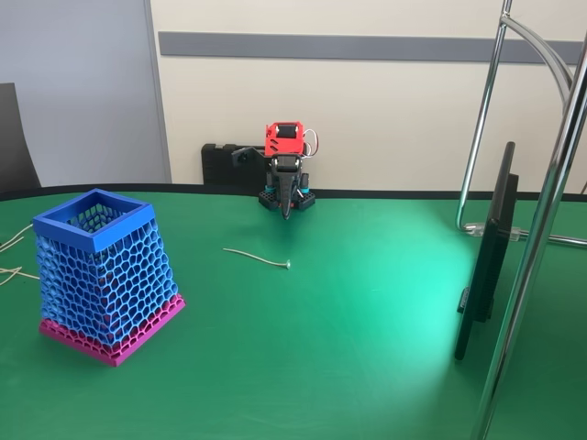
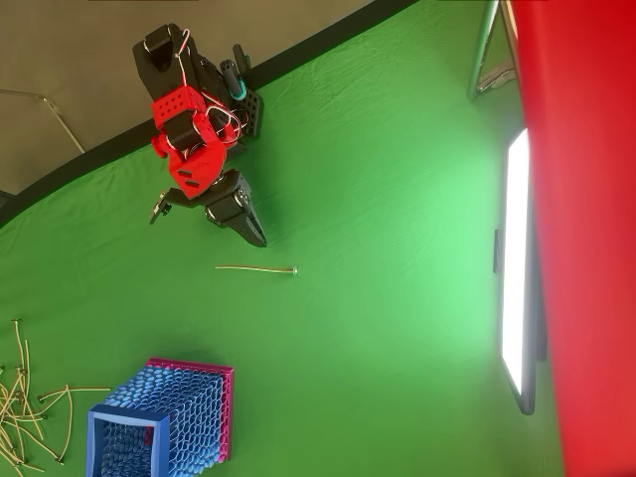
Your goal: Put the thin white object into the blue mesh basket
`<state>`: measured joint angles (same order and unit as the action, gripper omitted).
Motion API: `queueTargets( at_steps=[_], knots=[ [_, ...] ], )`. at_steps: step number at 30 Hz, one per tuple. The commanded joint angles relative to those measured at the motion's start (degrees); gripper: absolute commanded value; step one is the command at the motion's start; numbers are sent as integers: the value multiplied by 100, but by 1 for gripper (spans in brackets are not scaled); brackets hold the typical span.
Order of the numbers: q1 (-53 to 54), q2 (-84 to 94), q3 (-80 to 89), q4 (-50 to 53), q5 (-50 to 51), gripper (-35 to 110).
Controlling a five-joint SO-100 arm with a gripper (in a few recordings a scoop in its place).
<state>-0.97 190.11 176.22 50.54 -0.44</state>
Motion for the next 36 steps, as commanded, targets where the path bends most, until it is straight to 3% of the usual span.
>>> queueTargets(
  at_steps=[1, 36],
  knots=[
    [-211, 35, 26, -9, -220, 1],
    [-193, -299, -378, 114, -334, 1]
  ],
)
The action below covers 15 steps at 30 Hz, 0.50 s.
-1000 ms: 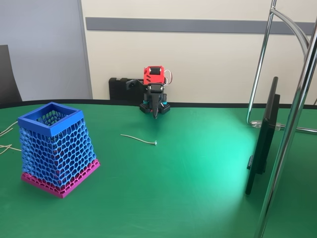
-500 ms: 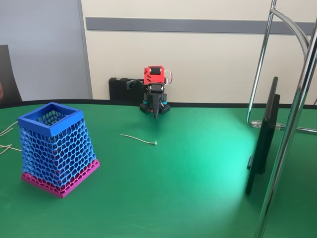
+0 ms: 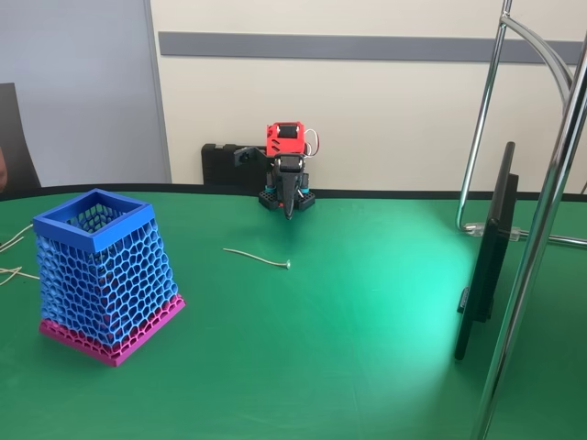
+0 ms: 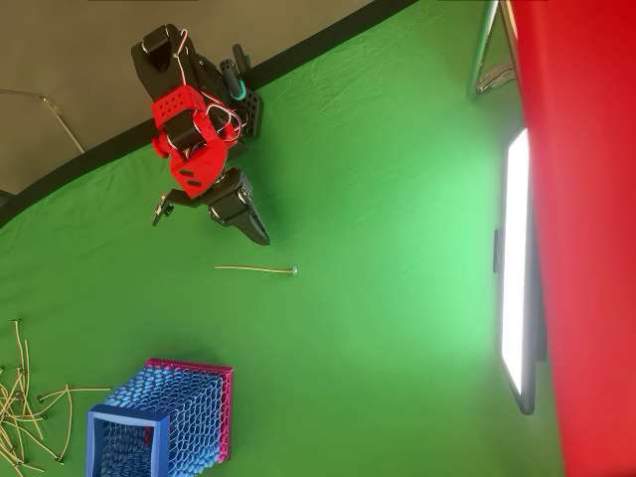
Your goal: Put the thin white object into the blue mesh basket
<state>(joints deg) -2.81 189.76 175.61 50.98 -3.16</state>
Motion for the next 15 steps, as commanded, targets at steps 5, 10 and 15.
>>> queueTargets(
  at_steps=[5, 10, 15],
  knots=[
    [-88, -835, -826, 334, -158, 1],
    [35, -1380, -1072, 343, 237, 1],
    [378, -2470, -1626, 158, 747, 1]
  ],
)
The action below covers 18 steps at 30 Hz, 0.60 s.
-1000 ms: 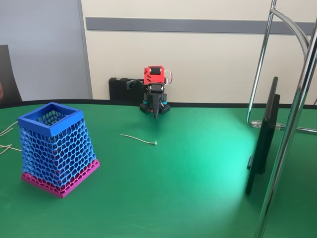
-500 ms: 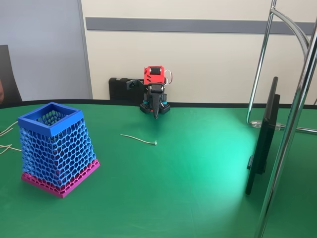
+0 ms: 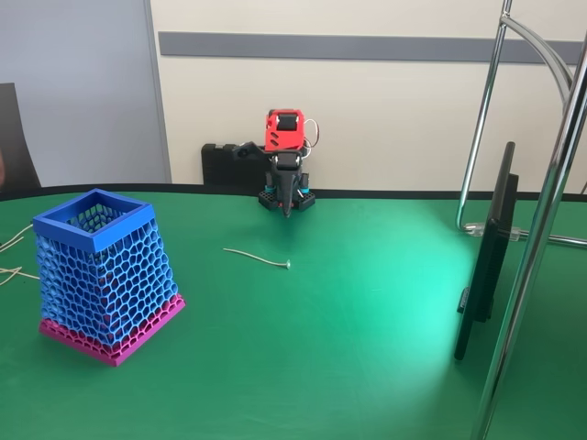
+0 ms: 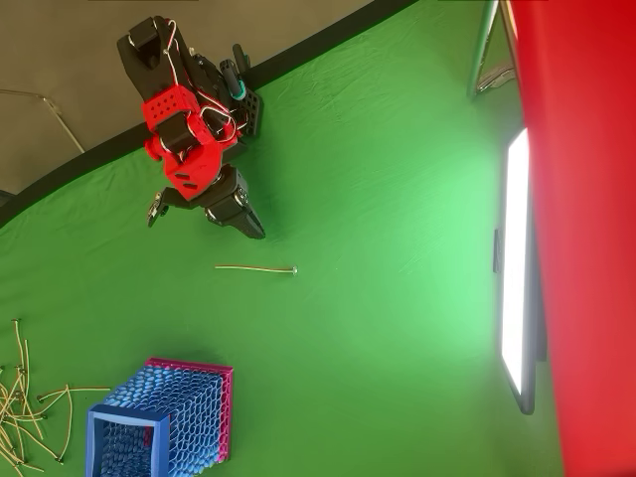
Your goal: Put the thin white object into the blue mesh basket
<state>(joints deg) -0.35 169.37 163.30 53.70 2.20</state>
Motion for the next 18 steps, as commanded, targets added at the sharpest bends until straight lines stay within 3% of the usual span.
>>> queueTargets(
  at_steps=[1, 18],
  knots=[
    [176, -677, -501, -167, 272, 1],
    [237, -4324, -2522, -492, 1292, 1]
  ],
)
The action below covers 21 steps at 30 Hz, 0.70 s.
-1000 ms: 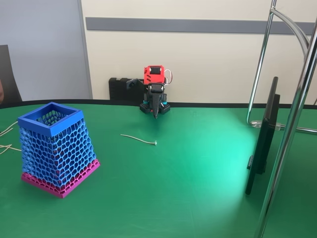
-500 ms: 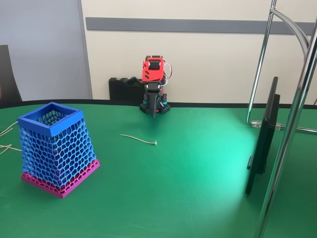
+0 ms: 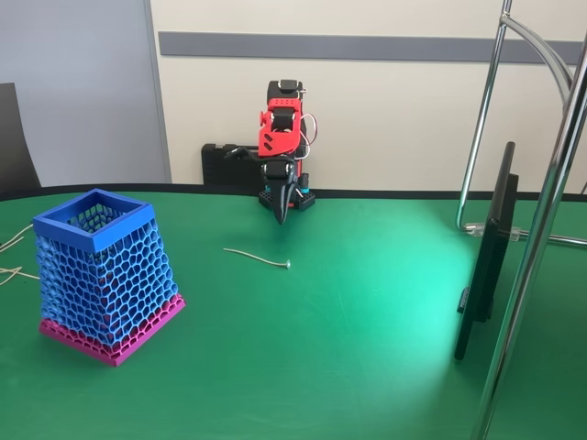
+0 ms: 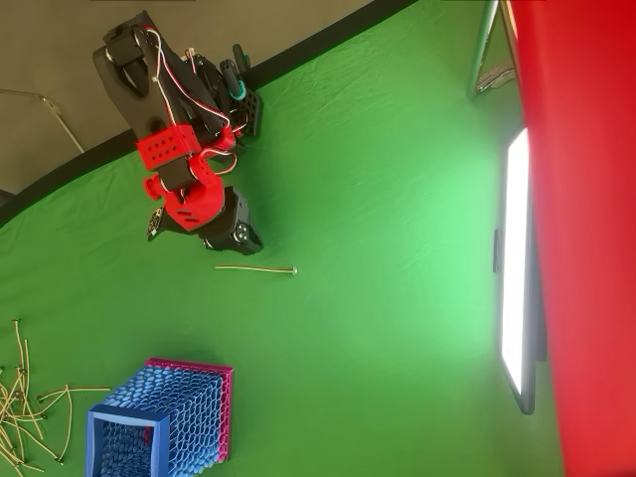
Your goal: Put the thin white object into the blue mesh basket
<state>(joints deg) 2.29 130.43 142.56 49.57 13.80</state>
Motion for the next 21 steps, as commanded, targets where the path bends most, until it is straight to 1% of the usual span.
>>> queueTargets(
  at_steps=[1, 10, 21],
  knots=[
    [-26, -606, -571, -79, 176, 1],
    [62, -2048, -1644, 237, 598, 1],
    [97, -3814, -3164, 923, 1046, 1]
  ],
)
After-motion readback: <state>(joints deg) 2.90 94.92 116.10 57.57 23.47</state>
